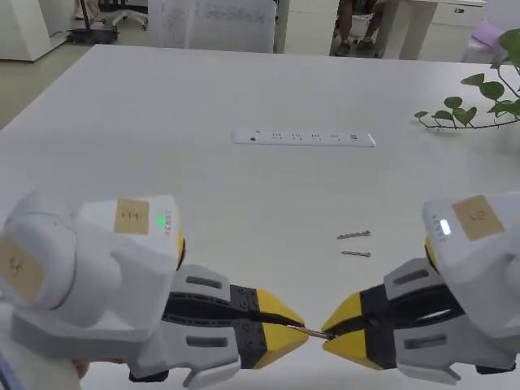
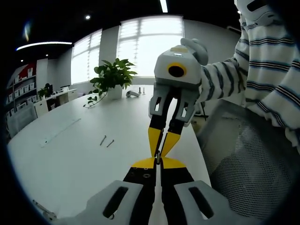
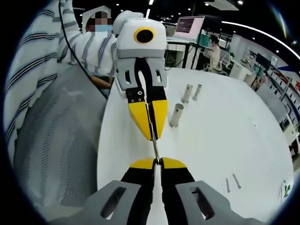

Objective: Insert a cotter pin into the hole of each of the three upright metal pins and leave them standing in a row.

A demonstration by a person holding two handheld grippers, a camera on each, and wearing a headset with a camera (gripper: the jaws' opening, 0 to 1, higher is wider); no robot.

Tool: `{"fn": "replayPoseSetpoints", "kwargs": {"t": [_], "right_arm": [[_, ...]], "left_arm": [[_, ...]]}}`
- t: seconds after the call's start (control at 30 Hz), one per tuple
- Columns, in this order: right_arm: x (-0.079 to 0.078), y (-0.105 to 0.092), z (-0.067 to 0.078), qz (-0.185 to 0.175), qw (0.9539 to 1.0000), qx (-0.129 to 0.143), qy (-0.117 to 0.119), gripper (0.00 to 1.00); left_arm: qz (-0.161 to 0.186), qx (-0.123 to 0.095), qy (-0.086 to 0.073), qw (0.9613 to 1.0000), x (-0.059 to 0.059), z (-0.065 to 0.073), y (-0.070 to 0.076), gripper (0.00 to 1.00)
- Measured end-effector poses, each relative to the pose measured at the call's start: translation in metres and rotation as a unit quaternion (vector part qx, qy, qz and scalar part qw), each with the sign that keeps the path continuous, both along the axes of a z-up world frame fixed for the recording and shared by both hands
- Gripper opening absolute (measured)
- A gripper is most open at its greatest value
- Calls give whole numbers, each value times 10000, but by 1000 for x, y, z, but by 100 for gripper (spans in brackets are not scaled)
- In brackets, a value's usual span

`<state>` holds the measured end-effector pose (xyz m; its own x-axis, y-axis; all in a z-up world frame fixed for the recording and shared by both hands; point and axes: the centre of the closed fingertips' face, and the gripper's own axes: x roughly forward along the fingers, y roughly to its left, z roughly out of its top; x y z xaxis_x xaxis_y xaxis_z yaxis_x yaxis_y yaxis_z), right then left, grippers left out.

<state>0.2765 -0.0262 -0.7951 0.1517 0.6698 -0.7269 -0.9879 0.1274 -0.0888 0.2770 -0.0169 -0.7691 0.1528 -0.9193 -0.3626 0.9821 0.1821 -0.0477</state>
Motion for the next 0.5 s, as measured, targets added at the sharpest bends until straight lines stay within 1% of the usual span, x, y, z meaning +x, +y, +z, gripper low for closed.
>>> {"fn": "replayPoseSetpoints", "kwargs": {"t": [0.17,0.23,0.3,0.47,0.5], "right_arm": [[-2,0,1,11,10000,54,67,5],[-2,0,2,8,9999,76,129,5],[-3,0,2,12,9998,88,197,5],[-8,-2,0,146,9995,19,284,4],[-9,-2,0,161,9994,6,310,4]], "left_arm": [[-19,-1,2,10000,0,1,1,0],[-33,22,5,10000,-1,0,1,0],[-41,50,62,10000,-2,-2,1,0],[-123,118,97,9998,-5,-7,1,0],[-140,141,128,9997,-6,-8,1,0]]}}
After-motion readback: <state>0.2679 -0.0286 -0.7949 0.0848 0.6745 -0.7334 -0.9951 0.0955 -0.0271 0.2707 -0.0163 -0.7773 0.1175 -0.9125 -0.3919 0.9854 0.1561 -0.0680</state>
